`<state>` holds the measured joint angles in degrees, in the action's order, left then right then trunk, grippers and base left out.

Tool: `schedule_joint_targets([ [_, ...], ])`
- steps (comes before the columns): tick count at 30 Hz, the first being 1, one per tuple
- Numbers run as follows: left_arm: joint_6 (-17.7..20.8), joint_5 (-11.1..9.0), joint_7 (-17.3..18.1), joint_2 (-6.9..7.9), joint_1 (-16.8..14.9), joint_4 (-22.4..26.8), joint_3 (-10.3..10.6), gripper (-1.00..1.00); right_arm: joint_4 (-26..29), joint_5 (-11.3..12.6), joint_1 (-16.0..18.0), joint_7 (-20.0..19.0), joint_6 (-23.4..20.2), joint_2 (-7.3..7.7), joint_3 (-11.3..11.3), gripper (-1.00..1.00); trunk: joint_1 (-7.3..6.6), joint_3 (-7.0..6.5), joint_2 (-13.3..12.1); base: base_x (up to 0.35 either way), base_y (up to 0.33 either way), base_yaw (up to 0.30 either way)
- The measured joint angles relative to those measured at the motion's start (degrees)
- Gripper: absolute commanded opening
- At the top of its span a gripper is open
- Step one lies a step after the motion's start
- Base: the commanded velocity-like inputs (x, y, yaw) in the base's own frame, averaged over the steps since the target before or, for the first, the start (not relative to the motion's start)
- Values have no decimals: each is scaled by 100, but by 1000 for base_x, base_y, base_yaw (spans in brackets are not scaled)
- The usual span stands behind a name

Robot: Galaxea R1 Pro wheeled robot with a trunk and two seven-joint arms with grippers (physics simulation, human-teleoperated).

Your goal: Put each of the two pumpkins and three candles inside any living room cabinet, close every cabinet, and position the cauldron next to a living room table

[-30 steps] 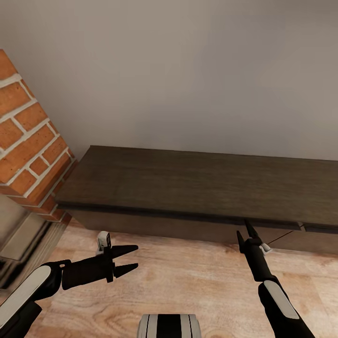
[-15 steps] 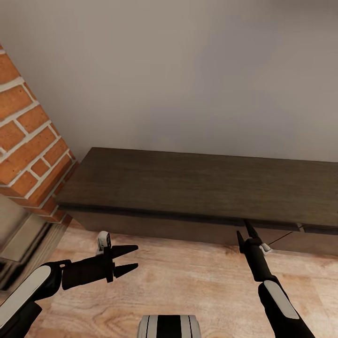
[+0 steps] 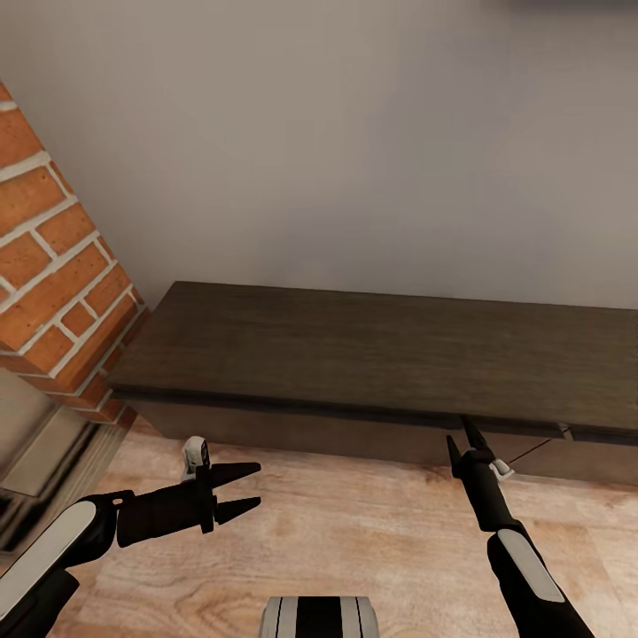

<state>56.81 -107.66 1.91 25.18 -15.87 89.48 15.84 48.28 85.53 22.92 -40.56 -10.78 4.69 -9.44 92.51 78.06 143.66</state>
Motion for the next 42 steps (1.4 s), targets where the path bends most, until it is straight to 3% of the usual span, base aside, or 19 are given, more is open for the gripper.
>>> schedule_joint_targets([
  [3, 0, 0, 0, 0, 0, 0, 0, 100, 0, 0, 0, 0, 0, -2, 4, 100, 0, 0, 0, 0, 0, 0],
  [4, 0, 0, 0, 0, 0, 0, 0, 100, 0, 0, 0, 0, 0, -2, 5, -100, 0, 0, 0, 0, 0, 0],
  [35, 0, 0, 0, 0, 1, 0, -1, 100, 17, 19, 2, -14, -25, 11, 11, -100, -1, -1, 1, 0, 0, 0],
  [42, 0, -1, 0, -1, -2, -2, 10, 100, 43, -37, 1, 12, -11, 12, 27, -100, 3, -1, 0, -213, 0, 0],
])
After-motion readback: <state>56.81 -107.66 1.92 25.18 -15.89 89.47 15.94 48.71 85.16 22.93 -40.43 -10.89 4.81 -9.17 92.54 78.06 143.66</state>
